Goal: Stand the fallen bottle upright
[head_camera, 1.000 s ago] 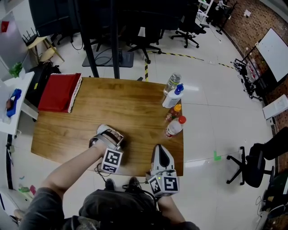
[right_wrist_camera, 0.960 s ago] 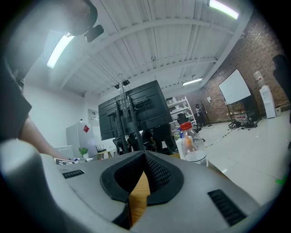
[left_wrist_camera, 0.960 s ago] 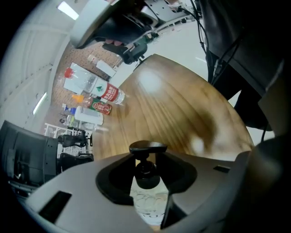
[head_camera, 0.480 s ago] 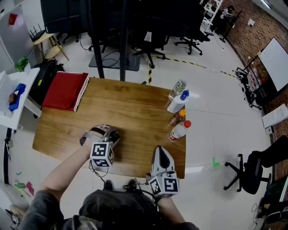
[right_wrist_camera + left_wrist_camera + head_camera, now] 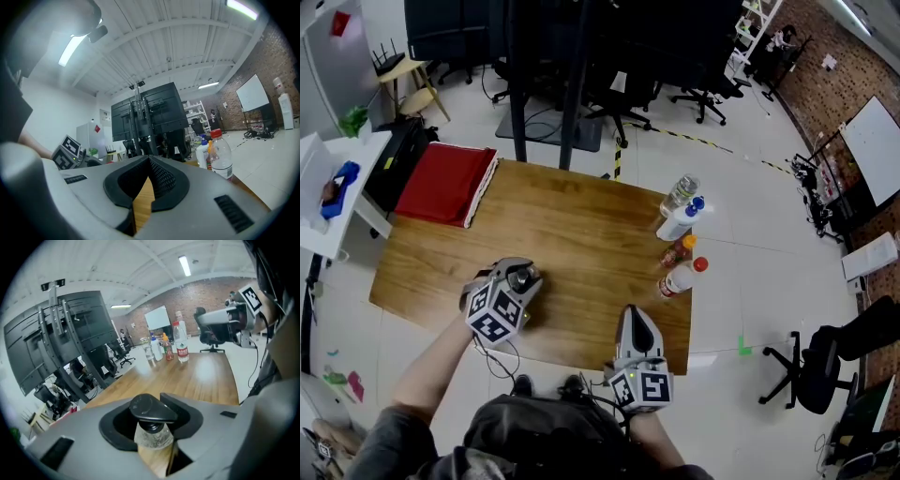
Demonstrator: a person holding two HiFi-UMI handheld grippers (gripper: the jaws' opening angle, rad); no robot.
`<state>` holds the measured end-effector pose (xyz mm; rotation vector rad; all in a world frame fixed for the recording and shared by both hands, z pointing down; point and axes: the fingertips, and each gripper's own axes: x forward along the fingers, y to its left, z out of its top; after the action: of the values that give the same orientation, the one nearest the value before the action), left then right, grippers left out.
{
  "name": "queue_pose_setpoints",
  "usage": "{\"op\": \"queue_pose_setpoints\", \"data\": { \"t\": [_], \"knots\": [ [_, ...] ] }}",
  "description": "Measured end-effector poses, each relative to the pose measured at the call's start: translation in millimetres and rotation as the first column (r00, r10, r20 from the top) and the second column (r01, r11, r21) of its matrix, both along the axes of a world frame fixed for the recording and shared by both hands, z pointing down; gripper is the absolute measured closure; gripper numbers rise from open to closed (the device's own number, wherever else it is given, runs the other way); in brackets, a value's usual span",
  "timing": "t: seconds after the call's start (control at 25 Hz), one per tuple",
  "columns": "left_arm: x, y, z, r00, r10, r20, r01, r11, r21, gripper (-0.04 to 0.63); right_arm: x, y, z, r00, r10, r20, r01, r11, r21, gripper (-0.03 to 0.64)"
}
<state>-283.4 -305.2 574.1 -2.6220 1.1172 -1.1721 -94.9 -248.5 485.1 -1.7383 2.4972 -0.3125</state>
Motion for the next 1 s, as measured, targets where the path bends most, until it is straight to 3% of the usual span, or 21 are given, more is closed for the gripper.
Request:
{"op": "queue_pose_setpoints", "data": {
  "t": [0.2,0.36,0.6,0.84,1.0],
  "knots": [
    [-36.1,2.9,-10.0,0.974,-0.177,-0.144,0.181,0.983,0.02,0.43,-15.6,5.5,-2.6,1.0,-0.006,-0.009,0.005,1.0,-0.002,0.617],
    [-63.1,4.3,-6.7,0.95,-0.262,-0.169,0.273,0.961,0.042,0.433,-26.8,9.5,-5.4,1.0,-0.003,-0.021,0.003,1.0,0.002,0.617],
    [-80.3,6.5,-3.9,0.924,-0.292,-0.246,0.31,0.95,0.036,0.43,-37.2,18.8,-4.9,1.0,0.004,-0.029,-0.004,1.0,-0.005,0.617],
    [-82.4,11.1,-4.2,0.895,-0.305,-0.327,0.347,0.934,0.079,0.422,-38.0,31.4,-5.4,0.999,0.019,-0.028,-0.019,1.0,0.0,0.617],
    [-82.9,13.1,-5.4,0.896,-0.294,-0.332,0.352,0.927,0.13,0.419,-37.4,39.2,-6.4,0.999,0.029,-0.032,-0.029,1.0,-0.003,0.617]
  ]
}}
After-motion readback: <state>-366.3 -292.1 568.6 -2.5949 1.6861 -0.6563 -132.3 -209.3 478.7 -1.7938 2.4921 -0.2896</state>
